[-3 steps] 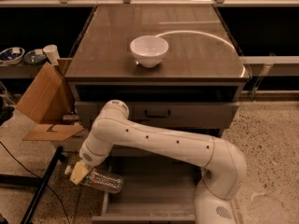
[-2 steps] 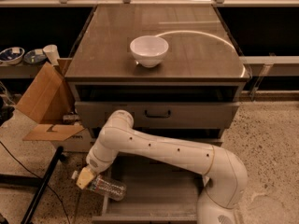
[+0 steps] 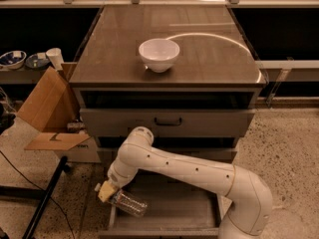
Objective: Place water bottle into bottom drawer
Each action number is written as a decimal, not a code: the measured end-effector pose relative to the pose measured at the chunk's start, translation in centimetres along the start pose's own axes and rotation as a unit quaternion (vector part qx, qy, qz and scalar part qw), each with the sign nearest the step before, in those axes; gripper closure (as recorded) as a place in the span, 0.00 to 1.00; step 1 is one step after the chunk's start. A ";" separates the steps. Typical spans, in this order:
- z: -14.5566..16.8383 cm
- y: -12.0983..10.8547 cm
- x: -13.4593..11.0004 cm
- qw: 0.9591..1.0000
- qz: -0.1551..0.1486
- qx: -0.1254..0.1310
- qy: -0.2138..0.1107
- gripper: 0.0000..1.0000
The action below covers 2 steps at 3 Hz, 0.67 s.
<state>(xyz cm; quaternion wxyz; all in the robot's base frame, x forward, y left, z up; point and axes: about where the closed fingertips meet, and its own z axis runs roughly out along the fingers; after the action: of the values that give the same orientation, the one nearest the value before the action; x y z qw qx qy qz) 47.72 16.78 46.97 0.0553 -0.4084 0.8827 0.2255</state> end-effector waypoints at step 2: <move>2.7 -2.9 3.6 0.999 0.009 0.038 0.009 1.00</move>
Offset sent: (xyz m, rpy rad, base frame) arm -0.0173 -0.0491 -0.0716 -0.0920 -0.1124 -0.0266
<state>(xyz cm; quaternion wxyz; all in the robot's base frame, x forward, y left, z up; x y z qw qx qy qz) 47.21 13.84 42.49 0.0608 -0.4002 0.8948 0.1882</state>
